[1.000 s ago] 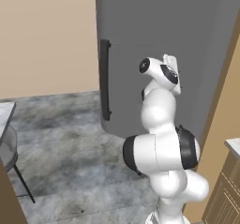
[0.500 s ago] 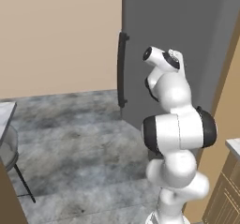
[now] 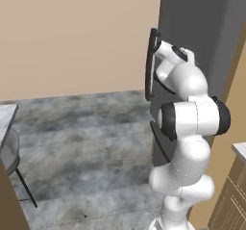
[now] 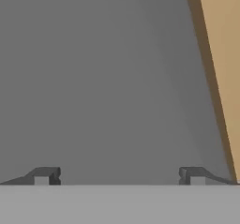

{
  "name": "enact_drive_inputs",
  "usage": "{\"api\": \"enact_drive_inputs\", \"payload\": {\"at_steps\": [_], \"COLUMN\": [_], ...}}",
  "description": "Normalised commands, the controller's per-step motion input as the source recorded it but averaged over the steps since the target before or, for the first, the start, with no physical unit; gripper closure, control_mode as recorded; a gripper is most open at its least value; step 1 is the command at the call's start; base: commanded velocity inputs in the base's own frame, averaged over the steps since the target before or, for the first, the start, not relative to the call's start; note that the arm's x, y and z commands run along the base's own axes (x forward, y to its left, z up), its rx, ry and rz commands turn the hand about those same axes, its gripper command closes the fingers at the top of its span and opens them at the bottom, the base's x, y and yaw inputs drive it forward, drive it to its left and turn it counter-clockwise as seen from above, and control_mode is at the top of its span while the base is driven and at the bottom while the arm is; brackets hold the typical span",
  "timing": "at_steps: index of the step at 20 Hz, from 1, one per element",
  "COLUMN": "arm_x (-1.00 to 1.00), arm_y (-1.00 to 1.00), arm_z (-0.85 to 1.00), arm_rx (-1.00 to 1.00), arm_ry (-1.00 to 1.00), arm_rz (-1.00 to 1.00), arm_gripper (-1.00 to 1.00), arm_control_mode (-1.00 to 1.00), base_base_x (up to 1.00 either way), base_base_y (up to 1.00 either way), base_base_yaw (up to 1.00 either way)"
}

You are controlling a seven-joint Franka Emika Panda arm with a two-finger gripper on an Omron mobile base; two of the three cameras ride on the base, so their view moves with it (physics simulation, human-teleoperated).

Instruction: Place the steak on the counter behind the older steak on the same shelf of the fridge to maintain FIFO order. Close the fridge door when finished.

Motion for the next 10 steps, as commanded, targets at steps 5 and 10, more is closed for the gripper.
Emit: {"api": "enact_drive_inputs", "payload": {"at_steps": [5,10], "arm_x": [-0.32,-0.97], "arm_y": [-0.75,-0.62], "arm_z": [-0.84,-0.99], "arm_rx": [0.0,0.0], "arm_ry": [-0.26,-0.39], "arm_rz": [-0.27,-0.27], "arm_gripper": [-1.0,-1.0], "arm_control_mode": [-1.0,-1.0], "base_base_x": [0.0,0.0], "base_base_y": [0.0,0.0], "base_base_yaw": [0.0,0.0]}}
